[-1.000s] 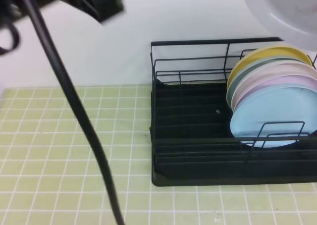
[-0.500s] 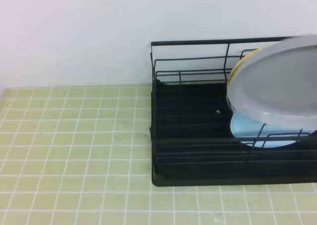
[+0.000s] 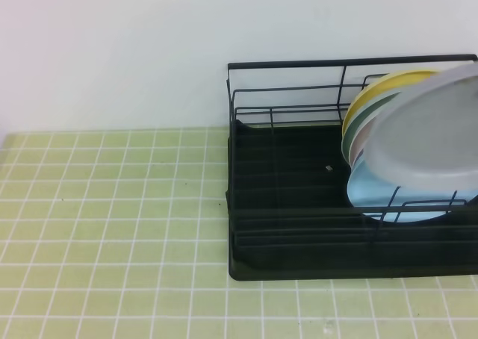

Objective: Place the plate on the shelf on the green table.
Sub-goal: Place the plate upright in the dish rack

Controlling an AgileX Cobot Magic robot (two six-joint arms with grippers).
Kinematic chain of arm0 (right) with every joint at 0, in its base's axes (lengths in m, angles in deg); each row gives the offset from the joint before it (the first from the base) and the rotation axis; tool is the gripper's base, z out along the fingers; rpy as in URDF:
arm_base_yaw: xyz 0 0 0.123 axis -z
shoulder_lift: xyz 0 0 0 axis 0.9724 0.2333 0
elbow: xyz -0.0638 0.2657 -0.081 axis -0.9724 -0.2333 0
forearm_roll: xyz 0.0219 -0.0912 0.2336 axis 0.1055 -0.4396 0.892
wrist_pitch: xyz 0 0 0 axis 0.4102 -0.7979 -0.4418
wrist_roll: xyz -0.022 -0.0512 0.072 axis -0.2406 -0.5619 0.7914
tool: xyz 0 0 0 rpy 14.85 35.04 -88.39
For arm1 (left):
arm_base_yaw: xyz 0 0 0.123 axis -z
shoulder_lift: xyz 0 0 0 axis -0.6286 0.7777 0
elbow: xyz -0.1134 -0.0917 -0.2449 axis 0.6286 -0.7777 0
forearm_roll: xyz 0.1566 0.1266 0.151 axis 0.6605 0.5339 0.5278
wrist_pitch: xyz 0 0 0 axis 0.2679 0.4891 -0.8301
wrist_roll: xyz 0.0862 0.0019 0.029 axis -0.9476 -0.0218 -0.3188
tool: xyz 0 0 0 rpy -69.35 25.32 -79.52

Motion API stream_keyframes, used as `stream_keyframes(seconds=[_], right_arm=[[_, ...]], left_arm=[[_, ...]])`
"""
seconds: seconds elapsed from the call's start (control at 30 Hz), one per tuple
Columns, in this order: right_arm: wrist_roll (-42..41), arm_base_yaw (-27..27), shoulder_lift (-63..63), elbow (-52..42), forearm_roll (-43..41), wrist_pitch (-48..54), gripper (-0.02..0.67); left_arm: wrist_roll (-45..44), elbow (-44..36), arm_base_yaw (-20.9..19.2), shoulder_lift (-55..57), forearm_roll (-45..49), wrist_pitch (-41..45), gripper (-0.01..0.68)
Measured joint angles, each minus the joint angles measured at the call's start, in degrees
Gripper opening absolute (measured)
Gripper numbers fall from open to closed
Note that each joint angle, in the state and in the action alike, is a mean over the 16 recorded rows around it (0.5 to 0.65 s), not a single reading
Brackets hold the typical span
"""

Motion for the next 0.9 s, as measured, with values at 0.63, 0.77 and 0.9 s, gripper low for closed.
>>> stream_keyframes(seconds=[0.63, 0.77, 0.9], right_arm=[[-3.39, -0.01, 11.24, 0.86, -1.68, -6.81, 0.111], [-3.46, -0.01, 12.81, 0.86, -2.2, -6.94, 0.111], [-3.81, 0.0, 14.27, 0.89, -3.1, -7.4, 0.111]], left_arm=[[-2.91, -6.16, 0.0, -0.69, -3.79, 2.71, -0.001], [-2.96, -6.16, 0.0, -0.69, -3.76, 3.52, -0.001], [-2.96, -6.16, 0.0, -0.69, -3.73, 3.68, -0.001]])
